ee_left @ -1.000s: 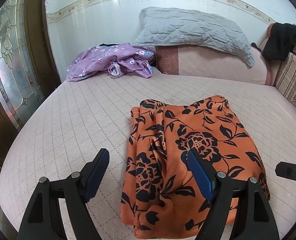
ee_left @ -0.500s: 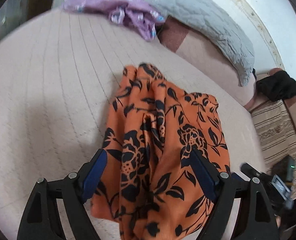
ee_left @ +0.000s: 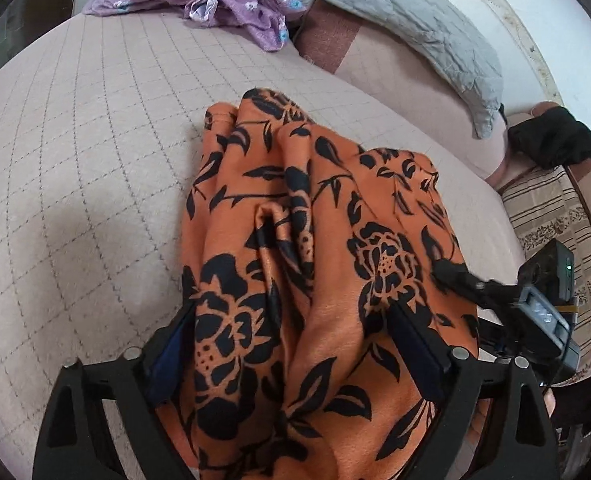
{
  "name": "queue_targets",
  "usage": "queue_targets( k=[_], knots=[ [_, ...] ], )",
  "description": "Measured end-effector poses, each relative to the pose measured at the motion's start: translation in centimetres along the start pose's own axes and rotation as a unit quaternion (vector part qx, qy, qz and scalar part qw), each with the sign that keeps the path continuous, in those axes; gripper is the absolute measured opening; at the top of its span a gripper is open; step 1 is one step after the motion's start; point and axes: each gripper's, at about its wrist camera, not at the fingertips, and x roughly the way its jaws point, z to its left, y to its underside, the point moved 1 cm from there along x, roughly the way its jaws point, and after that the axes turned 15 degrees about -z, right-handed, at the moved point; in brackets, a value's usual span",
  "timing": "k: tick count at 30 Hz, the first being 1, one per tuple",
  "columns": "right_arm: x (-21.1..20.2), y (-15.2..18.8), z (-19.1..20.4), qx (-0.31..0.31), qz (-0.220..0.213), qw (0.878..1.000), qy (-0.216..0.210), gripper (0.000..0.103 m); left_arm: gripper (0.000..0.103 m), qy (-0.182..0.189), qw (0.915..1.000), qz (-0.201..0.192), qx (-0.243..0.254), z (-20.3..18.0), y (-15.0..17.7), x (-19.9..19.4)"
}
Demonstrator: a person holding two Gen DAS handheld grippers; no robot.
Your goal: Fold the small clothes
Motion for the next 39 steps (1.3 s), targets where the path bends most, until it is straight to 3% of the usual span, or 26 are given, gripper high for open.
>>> queue_targets(
  k=[4, 6, 9, 11, 17, 22, 25, 26, 27, 28, 31, 35, 39],
  knots=[
    [-0.4, 0.1, 0.0, -0.009, -0.018, 1.0, 0.0, 0.049, 0.052, -0.004, 0.9995, -0.018, 0.024, -0.5, -0.1, -0.5],
    [-1.1, 0.3, 0.5, -0.027, -0.03, 0.999, 0.003, 0.043, 0.04, -0.005, 0.9985, -0.033, 0.044, -1.1, -0.2, -1.1],
    [-2.4, 0.3, 2.1, -0.063, -0.046, 0.997, 0.008, 0.04, 0.031, 0.005, 0.9957, -0.058, 0.072, -2.6, -0.4, -2.3],
    [-3.8, 0.1, 3.0, -0.09, -0.06, 0.994, 0.015, 0.039, 0.028, 0.032, 0.9943, -0.069, 0.075, -3.7, -0.4, -3.3],
    [-9.8, -2.1, 2.4, -0.11, -0.093, 0.989, 0.014, 0.039, 0.028, 0.056, 0.9867, -0.095, 0.119, -9.4, 0.8, -5.8],
    [-13.7, -2.4, -0.8, -0.069, -0.093, 0.993, 0.024, 0.039, 0.028, 0.064, 0.9823, -0.079, 0.157, -13.2, 4.0, -6.7],
    [-13.7, -1.3, -3.7, -0.029, -0.077, 0.996, 0.037, 0.04, 0.028, 0.037, 0.9856, -0.038, 0.16, -13.1, 6.2, -4.8],
    [-13.1, -0.6, -5.1, -0.009, -0.061, 0.997, 0.051, 0.04, 0.034, 0.014, 0.9867, -0.02, 0.161, -12.6, 6.8, -3.7],
    [-12.6, 0.0, -6.3, 0.002, -0.047, 0.996, 0.072, 0.043, 0.044, -0.003, 0.9863, -0.011, 0.164, -12.2, 7.2, -3.0],
    [-12.1, 0.5, -7.1, 0.013, -0.043, 0.995, 0.086, 0.055, 0.046, -0.006, 0.9858, -0.01, 0.167, -12.0, 7.4, -2.7],
    [-12.4, 0.2, -7.2, 0.035, -0.043, 0.994, 0.091, 0.063, 0.057, -0.04, 0.9792, -0.035, 0.196, -12.6, 6.8, -4.2],
    [-15.1, -0.8, -4.5, -0.037, -0.08, 0.988, 0.129, 0.063, 0.061, -0.06, 0.9724, -0.079, 0.211, -13.7, 6.6, -6.9],
    [-18.9, -0.1, -1.6, -0.084, -0.129, 0.981, 0.116, 0.063, 0.061, -0.07, 0.969, -0.102, 0.214, -14.3, 6.9, -8.5]
  ],
)
